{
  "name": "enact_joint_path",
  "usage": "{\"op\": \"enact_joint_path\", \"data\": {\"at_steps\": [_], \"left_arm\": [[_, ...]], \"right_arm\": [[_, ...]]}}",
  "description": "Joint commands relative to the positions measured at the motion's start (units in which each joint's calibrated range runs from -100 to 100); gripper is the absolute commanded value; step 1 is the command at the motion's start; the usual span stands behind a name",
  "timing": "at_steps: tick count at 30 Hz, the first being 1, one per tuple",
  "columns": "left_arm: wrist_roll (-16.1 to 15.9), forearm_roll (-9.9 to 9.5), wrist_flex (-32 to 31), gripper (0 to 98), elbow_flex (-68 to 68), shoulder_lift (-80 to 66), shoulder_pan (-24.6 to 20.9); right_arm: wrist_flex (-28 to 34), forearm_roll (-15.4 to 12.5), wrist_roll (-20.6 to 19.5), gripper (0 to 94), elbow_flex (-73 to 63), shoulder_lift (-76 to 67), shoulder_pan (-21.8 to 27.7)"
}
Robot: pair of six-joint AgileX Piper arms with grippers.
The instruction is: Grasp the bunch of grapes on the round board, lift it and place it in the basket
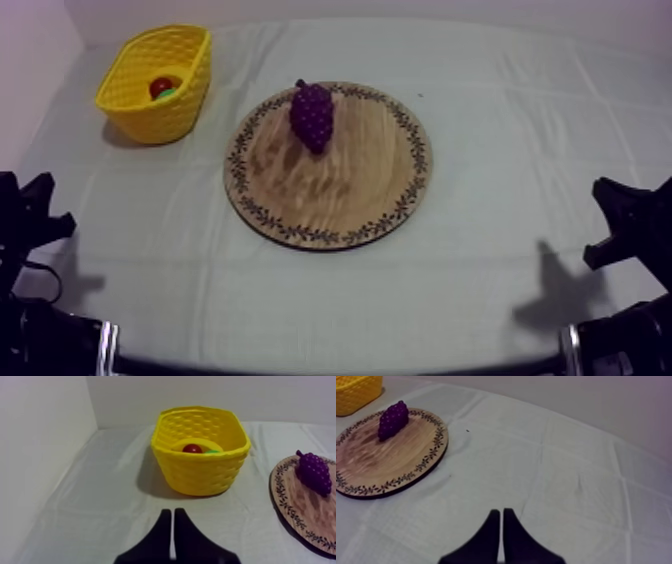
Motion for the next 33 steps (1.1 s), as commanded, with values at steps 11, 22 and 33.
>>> {"op": "enact_joint_path", "data": {"at_steps": [11, 22, 33], "left_arm": [[13.5, -0.04, 0.0, 0.0, 0.0, 0.0, -0.2], [10.5, -0.04, 0.0, 0.0, 0.0, 0.0, -0.2], [5.8, 0.57, 1.2, 0.2, -1.3, 0.8, 0.4]], "right_arm": [[0.0, 0.0, 0.0, 0.4, 0.0, 0.0, 0.0], [0.0, 0.0, 0.0, 0.4, 0.0, 0.0, 0.0], [0.0, 0.0, 0.0, 0.4, 0.0, 0.0, 0.0]]}}
